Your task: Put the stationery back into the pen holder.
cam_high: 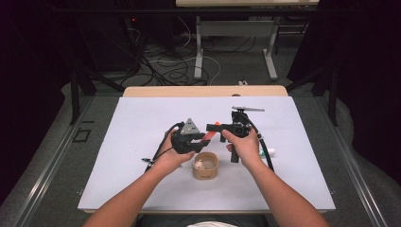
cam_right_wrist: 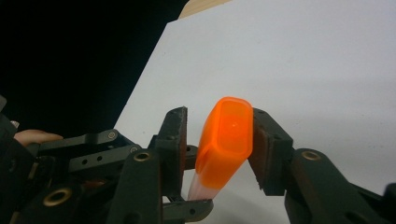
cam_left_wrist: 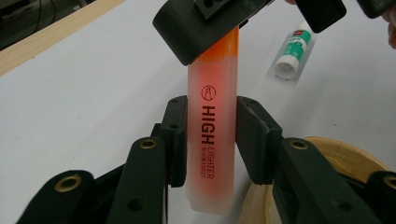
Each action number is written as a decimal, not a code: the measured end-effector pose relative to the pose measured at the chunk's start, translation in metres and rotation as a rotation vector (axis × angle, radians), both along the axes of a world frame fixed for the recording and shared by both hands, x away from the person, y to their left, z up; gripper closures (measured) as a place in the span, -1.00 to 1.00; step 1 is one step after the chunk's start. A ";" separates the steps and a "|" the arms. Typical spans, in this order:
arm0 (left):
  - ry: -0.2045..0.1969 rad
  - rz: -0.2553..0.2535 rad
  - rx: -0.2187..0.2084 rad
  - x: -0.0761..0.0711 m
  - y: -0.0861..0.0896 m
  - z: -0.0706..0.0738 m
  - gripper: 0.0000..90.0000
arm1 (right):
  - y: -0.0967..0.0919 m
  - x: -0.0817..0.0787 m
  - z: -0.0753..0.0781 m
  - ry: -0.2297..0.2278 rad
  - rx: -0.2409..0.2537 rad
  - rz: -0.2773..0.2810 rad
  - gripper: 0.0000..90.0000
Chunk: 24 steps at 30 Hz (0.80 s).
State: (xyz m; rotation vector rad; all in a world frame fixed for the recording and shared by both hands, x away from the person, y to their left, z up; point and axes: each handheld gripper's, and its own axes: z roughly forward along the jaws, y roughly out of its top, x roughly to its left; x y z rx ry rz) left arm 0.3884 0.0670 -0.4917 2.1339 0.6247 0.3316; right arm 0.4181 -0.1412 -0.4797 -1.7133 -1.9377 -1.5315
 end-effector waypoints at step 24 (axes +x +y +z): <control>0.025 0.000 -0.024 0.001 0.003 0.002 0.45 | -0.001 0.003 -0.003 0.082 0.069 -0.025 0.64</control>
